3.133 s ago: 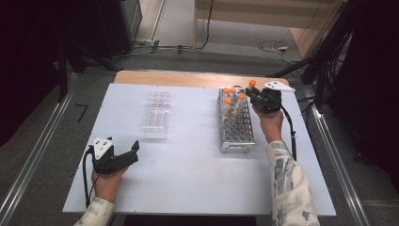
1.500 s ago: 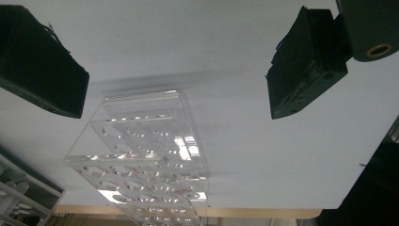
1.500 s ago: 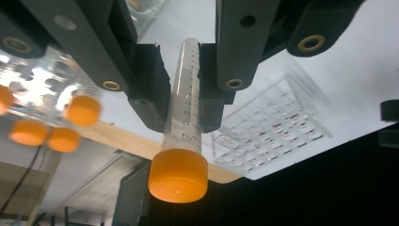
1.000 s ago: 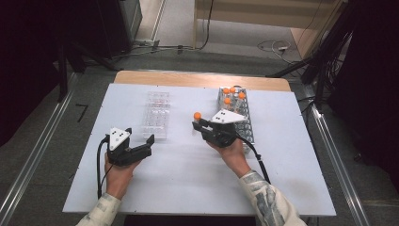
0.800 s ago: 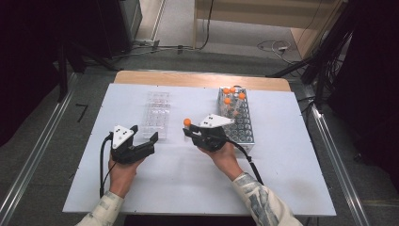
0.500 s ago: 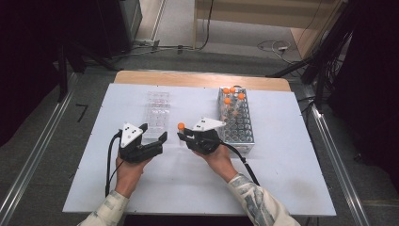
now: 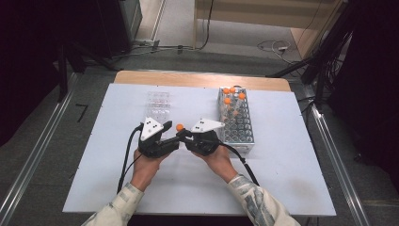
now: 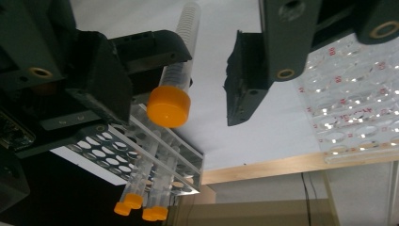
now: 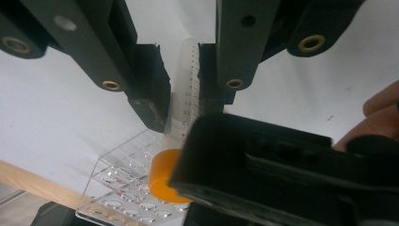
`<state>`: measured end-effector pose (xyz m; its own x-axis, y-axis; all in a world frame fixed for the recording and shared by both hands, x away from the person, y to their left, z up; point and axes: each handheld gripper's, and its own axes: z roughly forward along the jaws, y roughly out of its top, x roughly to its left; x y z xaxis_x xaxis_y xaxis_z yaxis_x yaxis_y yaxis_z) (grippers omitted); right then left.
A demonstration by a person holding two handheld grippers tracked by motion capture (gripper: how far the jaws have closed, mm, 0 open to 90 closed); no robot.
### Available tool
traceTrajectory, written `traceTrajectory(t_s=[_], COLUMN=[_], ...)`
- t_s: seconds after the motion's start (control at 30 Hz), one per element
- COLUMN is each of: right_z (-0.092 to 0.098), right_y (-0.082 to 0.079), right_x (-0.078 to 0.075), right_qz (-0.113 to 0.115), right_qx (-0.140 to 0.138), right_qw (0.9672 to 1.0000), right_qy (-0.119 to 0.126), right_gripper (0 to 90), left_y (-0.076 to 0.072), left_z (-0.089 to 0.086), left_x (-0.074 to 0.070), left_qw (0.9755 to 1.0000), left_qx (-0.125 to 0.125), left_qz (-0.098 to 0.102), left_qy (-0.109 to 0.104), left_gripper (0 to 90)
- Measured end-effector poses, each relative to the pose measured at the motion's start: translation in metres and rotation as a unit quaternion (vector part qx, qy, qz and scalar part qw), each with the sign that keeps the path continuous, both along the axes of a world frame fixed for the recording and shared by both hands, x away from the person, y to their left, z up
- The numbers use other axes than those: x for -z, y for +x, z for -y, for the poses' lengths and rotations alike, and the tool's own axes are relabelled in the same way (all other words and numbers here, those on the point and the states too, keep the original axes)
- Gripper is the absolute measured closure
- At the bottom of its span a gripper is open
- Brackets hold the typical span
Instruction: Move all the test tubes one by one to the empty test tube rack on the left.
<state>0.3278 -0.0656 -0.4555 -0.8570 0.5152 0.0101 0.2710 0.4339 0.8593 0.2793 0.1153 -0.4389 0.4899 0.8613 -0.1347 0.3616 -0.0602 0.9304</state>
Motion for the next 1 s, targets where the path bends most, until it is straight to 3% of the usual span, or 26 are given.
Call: traceTrajectory(t_s=[0.1, 0.47, 1.0], right_z=[-0.0002, -0.0017, 0.0007], right_y=[-0.0006, -0.002, -0.0014], right_x=[0.0, 0.0005, -0.0014], right_qz=[0.001, 0.002, 0.001], right_qx=[-0.001, -0.003, -0.001], right_qw=[1.0, 1.0, 1.0], right_qy=[-0.001, -0.003, -0.001], right_gripper=[72.2, 72.2, 71.2], left_y=[0.0003, 0.0009, 0.0043], left_z=[-0.0003, 0.0003, 0.0025], left_x=[-0.0008, -0.0003, -0.0012], left_qw=[1.0, 0.9999, 0.9999], left_qx=[0.002, 0.012, 0.014], left_qz=[0.0, -0.001, -0.005], left_qy=[-0.005, -0.003, 0.006], left_gripper=[52.8, 62.9, 70.2])
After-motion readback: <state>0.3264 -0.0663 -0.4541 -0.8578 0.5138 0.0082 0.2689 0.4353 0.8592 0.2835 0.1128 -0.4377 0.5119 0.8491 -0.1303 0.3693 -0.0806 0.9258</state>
